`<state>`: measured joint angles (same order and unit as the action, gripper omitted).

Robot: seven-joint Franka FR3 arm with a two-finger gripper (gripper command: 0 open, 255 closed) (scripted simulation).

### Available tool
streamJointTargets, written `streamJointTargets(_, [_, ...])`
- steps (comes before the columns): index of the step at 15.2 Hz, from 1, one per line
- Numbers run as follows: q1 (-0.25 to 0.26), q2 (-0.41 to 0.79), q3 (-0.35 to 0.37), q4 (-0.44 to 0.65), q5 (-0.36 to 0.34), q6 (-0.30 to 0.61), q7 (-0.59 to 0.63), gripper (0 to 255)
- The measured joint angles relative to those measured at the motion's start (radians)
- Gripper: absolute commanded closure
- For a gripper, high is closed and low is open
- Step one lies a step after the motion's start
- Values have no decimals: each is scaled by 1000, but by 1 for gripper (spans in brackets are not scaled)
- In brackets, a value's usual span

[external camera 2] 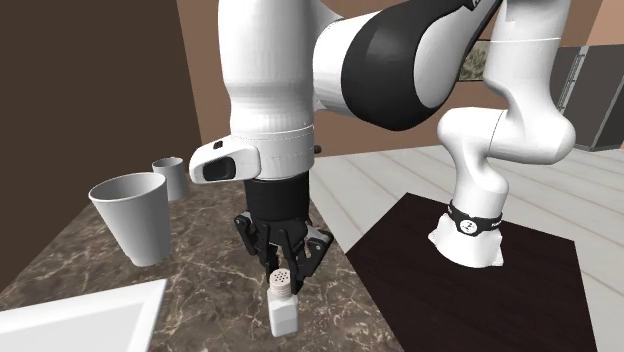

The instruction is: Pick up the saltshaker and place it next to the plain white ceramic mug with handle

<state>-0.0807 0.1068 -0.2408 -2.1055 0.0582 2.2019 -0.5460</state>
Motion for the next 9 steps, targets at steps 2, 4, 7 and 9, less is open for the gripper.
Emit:
streamJointTargets(2, [0, 0, 0, 0, 0, 0, 0, 255])
streamJointTargets(4, [1, -8, 0, 7, -3, -16, 4, 255])
streamJointTargets(7, [2, -27, 0, 26, -9, -52, 8, 255])
streamJointTargets(9, [2, -39, -1, 39, -13, -77, 11, 255])
